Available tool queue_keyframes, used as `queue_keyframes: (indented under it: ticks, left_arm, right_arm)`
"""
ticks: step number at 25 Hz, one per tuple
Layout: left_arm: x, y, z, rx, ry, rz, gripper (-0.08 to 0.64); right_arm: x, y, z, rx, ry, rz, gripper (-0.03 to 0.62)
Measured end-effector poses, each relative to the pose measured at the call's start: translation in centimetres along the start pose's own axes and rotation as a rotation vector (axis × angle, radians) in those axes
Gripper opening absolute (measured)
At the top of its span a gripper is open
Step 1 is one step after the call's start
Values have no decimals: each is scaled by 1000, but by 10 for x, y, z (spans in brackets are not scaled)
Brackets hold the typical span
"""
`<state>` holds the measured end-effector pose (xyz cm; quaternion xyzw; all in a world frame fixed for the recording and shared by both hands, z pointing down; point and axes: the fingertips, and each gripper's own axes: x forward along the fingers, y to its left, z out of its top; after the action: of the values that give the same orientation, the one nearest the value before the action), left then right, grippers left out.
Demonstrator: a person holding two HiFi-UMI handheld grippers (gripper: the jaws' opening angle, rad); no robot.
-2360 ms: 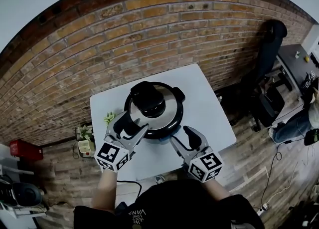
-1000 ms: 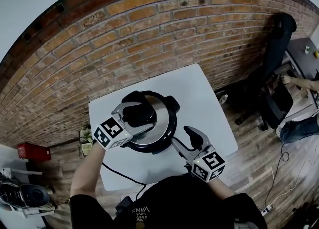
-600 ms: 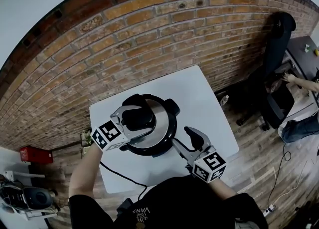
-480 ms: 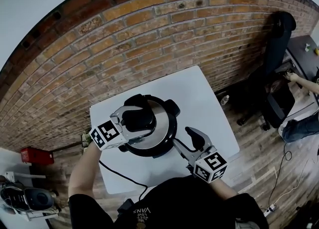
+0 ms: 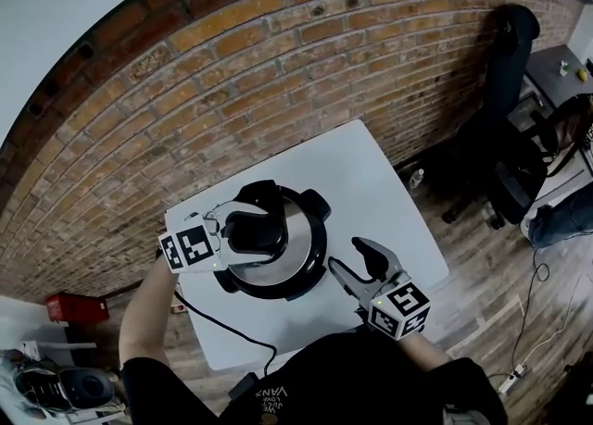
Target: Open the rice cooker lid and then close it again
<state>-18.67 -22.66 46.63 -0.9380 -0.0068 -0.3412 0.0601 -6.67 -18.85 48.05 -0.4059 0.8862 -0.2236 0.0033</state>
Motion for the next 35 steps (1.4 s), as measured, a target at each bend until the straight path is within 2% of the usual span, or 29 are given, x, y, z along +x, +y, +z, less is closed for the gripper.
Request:
queue_keyframes:
  ticks: [2, 9, 14, 18, 23, 28, 30, 33, 35]
  left_arm:
    - [0, -1, 0, 9, 6, -22, 305]
    - [-1, 0, 1, -11, -11, 4, 296]
    - [-9, 5, 8, -69, -26, 13, 290]
    - [-25, 14, 12, -122, -59, 75, 290]
    - [-62, 24, 26, -191, -167, 208, 290]
    - [-112, 26, 27, -339, -286, 353, 288]
    - [-135, 26, 18, -447, -372, 422, 287]
    - [-169, 18, -6, -663, -556, 501, 287]
    - [-187, 6, -22, -745, -651, 553, 285]
  right_arm:
    - [-1, 0, -1, 5, -1, -6, 247]
    - [-3, 5, -1, 13, -2, -3, 247]
    - [-7, 6, 4, 18, -22, -4, 247]
    - [-9, 9, 9, 26, -37, -7, 247]
    - [-9, 16, 16, 24, -58, 14, 247]
    - [-9, 28, 25, 18, -73, 42, 247]
    - [-9, 31, 27, 20, -80, 49, 247]
    - [-10, 36, 27, 29, -93, 56, 247]
    - [-9, 40, 28, 29, -93, 64, 247]
